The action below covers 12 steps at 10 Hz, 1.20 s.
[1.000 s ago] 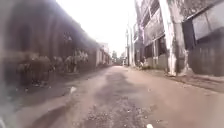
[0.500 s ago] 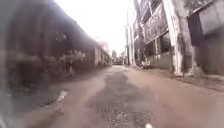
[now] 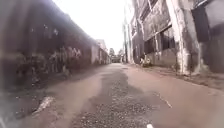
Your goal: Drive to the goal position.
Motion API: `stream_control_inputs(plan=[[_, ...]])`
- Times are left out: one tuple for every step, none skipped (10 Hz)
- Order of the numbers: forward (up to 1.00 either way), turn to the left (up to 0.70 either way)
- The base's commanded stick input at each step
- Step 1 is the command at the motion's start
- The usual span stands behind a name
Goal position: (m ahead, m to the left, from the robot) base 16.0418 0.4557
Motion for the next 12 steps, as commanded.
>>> stream_control_inputs(plan=[[1.0,0.0],[1.0,0.0],[1.0,-0.13],[1.0,-0.11],[1.0,-0.05],[1.0,-0.12],[1.0,-0.12],[1.0,-0.02],[1.0,-0.1],[1.0,-0.13],[1.0,-0.12],[1.0,-0.03]])
